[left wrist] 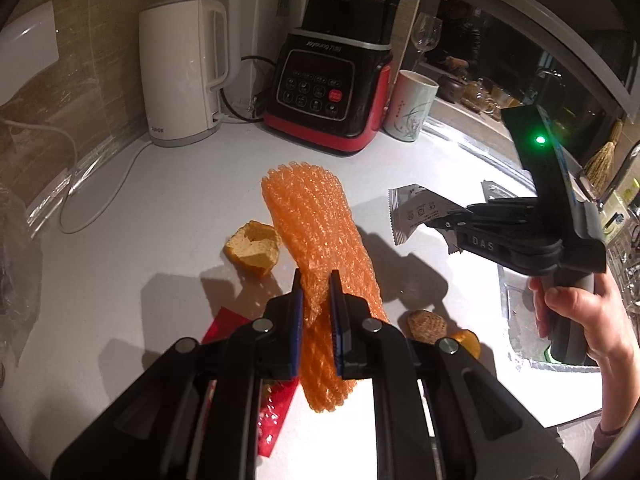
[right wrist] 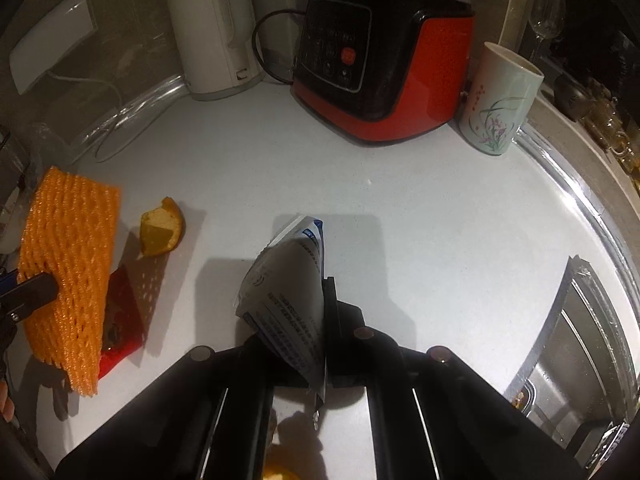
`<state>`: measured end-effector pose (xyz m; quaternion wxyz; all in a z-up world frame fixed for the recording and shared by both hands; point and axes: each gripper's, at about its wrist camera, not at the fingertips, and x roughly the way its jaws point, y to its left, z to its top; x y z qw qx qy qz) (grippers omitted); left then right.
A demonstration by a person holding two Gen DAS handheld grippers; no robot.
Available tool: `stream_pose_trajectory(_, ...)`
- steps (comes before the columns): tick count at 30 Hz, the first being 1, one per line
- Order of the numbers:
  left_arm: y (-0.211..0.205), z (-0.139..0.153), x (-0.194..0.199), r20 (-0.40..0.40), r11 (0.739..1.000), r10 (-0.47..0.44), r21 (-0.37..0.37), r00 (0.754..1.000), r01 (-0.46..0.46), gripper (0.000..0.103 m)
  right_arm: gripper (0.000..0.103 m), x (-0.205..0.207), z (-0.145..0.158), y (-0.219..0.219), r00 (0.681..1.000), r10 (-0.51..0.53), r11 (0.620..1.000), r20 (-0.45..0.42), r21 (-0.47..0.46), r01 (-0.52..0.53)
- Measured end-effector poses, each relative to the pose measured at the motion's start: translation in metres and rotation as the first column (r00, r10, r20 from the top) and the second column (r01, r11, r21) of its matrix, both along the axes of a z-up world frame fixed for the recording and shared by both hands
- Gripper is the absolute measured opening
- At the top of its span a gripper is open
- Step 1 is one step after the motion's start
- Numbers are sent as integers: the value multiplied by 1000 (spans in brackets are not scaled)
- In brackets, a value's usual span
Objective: Collect trash
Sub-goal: 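Grasp the foam net with the left gripper while the right grasps the white medicine packet, then carry net and packet over the bin and open both grippers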
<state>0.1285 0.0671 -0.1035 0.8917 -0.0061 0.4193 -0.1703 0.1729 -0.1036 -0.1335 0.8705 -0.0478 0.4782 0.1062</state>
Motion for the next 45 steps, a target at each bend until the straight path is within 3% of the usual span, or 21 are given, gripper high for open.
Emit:
stream_pose_trajectory(9,-15,16,-81,44,1000,-11,15,999,10,11,4,-122,36,0,996,25,999,85,28,-28)
stream_pose_trajectory(15,-33,10,-154,23,1000,-18,9,1000,18,11,4,-208,24,-2,997,48,997,63,50,-51)
stream_pose_trajectory(26,-54,-32,-272,-52,997,-68,31,996,69,11,4,-333,-37,1,998,53,997,-44,66,-50)
stream_pose_trajectory(34,-55,-68,-313,-125,995,-76,58,989,84,11,5,-364,-120,8,975,47,996,-216,81,-30)
stream_pose_trajectory(37,-56,-77,-318,-139,993,-77,79,987,89,11,12,-366,-149,10,962,47,997,-269,72,-28)
stream_pose_trajectory(38,-56,-80,-320,-145,993,-76,82,987,89,11,20,-366,-157,10,957,51,997,-284,74,-32)
stream_pose_trajectory(39,-56,-82,-320,-151,993,-76,82,986,89,11,42,-366,-163,11,954,49,997,-296,67,-30)
stream_pose_trajectory(41,-55,-86,-321,-161,993,-74,82,984,88,11,72,-368,-171,11,953,32,999,-301,44,-20)
stream_pose_trajectory(45,-54,-92,-323,-169,992,-70,90,983,86,11,82,-372,-168,8,956,23,999,-294,32,-14)
